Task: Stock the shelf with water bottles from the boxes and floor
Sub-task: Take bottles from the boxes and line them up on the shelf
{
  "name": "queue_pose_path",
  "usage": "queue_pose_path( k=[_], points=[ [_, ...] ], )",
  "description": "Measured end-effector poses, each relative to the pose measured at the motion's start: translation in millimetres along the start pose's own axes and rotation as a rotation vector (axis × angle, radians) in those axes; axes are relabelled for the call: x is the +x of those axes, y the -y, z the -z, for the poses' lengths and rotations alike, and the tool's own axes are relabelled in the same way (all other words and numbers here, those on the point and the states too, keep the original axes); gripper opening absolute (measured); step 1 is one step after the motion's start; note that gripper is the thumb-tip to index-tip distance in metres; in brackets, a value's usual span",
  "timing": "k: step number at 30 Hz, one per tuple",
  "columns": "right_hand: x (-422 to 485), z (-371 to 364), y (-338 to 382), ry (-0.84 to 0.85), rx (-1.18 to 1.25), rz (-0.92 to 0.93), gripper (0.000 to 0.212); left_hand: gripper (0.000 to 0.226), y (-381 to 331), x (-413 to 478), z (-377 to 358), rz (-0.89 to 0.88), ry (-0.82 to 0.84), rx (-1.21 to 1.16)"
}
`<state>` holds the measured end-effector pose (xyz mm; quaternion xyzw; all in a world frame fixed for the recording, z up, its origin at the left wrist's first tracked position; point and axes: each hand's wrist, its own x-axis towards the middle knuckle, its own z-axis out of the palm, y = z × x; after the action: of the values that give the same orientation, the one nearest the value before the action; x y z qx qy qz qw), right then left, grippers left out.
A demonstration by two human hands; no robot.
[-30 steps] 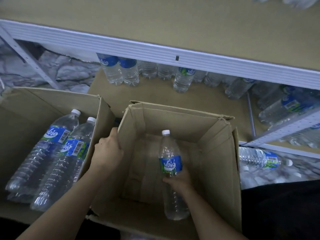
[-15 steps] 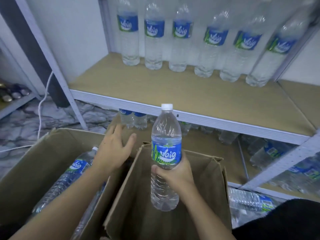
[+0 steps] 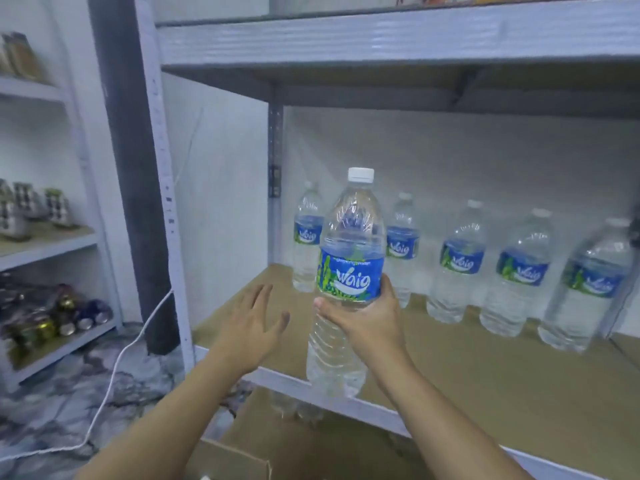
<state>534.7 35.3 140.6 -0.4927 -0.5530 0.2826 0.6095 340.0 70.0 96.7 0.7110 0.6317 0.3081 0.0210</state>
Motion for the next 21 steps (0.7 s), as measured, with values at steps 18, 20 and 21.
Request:
queue_pose_path(
  k=[18, 20, 21],
  points=[
    [170.6, -185.2, -93.8, -0.029, -0.07, 0.161, 0.072, 0.097, 122.3, 101.7, -119.2, 0.256, 0.31, 0.296],
    [184.1, -208.2, -101.4, -0.041, -0.054, 0.174, 0.075, 0.099, 121.9, 101.5, -118.8, 0.263, 0.285, 0.291],
    [189.6, -219.3, -104.8, -0.044, -0.04, 0.173, 0.075, 0.1, 121.5, 101.4, -117.5, 0.268, 0.276, 0.287]
  ],
)
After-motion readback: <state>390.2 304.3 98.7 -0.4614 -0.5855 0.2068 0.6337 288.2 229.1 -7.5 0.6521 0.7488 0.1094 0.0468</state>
